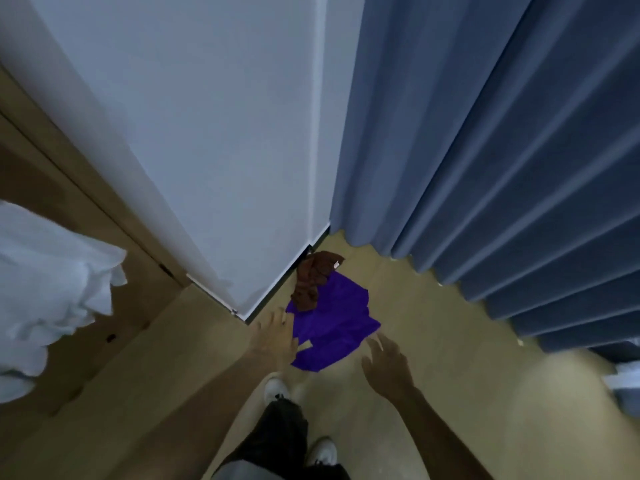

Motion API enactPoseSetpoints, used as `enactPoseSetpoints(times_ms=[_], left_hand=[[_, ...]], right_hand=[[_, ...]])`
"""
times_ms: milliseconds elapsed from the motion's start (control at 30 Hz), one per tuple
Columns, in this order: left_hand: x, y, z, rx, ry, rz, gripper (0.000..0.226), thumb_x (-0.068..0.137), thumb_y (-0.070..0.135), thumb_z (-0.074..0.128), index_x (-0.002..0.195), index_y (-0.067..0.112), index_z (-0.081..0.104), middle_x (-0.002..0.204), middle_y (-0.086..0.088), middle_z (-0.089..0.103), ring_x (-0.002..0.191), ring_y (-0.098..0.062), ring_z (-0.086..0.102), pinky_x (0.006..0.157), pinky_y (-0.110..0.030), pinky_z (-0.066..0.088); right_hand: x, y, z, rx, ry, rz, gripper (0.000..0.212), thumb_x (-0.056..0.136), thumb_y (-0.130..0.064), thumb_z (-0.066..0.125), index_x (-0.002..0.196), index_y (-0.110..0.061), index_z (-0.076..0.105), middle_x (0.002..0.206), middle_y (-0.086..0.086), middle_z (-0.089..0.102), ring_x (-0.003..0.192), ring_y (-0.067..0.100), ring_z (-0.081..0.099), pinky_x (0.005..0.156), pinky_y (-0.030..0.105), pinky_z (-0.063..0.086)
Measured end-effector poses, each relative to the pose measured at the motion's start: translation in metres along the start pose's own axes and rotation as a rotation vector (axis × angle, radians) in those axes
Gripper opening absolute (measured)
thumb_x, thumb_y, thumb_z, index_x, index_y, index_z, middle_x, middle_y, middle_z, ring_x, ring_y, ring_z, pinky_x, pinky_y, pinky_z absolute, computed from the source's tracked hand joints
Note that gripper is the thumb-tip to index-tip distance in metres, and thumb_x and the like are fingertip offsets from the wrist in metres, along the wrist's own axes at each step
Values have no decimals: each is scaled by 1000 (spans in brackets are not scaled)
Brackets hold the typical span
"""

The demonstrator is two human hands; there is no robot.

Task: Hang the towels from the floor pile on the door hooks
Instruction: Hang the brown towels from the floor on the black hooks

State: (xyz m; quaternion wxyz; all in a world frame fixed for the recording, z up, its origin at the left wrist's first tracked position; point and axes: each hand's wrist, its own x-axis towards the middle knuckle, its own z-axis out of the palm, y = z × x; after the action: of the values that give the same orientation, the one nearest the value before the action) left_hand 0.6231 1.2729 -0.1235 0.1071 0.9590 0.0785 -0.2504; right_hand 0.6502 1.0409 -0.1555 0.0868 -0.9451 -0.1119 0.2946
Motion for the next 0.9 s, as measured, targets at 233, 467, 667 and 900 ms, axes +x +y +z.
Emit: enactPoseSetpoints(times_ms=[233, 467, 667, 900], left_hand=[[69, -24, 4, 5, -129, -66, 58, 96, 28, 39, 148, 15, 16, 157, -7, 13, 143, -25, 20, 110, -41, 27], [146, -47, 3, 30, -224, -99, 58, 95, 26, 41, 147, 14, 18, 156, -9, 13, 141, -28, 21, 108, -42, 29], [224, -46, 23, -89, -225, -119, 52, 93, 24, 44, 141, 13, 28, 148, -10, 26, 135, -27, 29, 104, -42, 31], [348, -60, 129, -227, -256, -147, 58, 92, 34, 46, 142, 9, 29, 148, -11, 27, 136, -30, 28, 107, -43, 30]], right_hand=[[81, -14, -1, 50, -189, -3, 52, 100, -28, 35, 149, -17, 22, 159, 6, 8, 145, 25, 12, 115, 37, 21], [171, -34, 4, 96, -296, -1, 52, 99, -29, 37, 148, -15, 24, 159, 7, 10, 144, 26, 15, 114, 39, 22], [266, -34, 22, 104, -360, -15, 53, 98, -27, 37, 148, -13, 25, 158, 9, 13, 143, 30, 16, 113, 44, 24], [423, -17, 123, 122, -396, -73, 52, 98, -26, 39, 147, -13, 27, 157, 9, 17, 142, 34, 18, 112, 47, 26]])
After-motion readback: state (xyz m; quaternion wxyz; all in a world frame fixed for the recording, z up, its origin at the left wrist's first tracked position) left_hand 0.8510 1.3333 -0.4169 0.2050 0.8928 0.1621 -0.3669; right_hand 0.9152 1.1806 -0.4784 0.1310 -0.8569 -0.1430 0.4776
